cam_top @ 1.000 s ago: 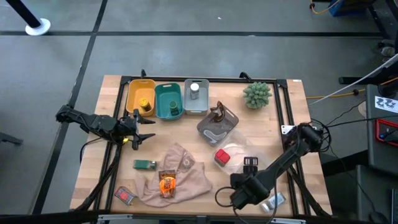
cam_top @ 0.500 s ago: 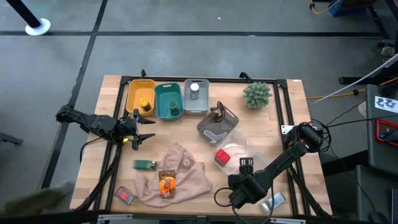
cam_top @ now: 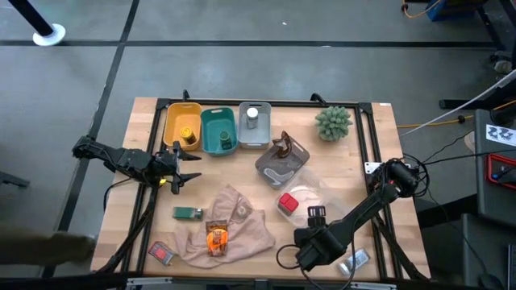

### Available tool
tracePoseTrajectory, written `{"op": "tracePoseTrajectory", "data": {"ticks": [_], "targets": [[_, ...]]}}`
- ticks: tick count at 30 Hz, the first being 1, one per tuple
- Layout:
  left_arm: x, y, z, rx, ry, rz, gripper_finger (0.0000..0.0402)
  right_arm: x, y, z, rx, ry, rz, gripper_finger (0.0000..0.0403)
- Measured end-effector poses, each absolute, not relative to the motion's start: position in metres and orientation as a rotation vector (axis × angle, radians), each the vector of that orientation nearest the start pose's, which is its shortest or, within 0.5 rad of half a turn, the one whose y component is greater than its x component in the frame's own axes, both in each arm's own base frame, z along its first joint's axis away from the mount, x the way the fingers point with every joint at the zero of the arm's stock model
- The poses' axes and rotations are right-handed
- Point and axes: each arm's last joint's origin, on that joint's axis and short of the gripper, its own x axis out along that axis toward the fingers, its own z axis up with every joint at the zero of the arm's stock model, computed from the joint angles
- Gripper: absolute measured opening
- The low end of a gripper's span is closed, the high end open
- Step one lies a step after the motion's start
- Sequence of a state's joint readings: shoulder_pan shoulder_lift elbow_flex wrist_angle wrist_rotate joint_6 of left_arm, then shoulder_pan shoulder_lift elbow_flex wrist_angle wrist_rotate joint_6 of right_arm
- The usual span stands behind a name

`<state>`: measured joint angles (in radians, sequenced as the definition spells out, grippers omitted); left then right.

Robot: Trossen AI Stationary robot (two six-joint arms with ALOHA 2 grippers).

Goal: Sort spices by type
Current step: Put the right brown seasoning bottle into the right transparent bin

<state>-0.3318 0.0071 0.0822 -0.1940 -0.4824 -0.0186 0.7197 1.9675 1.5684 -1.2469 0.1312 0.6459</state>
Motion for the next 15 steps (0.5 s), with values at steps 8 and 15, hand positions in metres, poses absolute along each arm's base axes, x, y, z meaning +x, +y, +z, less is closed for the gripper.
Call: {"op": "tracePoseTrajectory", "data": {"ticks": [8,15], "targets": [[0.0881,-0.0162,0.1724,0.029,0.108,0.152,0.0255,0.2800,0.2403,0.2105,-0.171,1.503,-0.012,0.0195],[0.0881,-0.0161,0.1725,0.029,0.108,0.152,0.0255,0.2805,0.2393,0.2107,-0.176,1.502,-0.016,0.0196]]}}
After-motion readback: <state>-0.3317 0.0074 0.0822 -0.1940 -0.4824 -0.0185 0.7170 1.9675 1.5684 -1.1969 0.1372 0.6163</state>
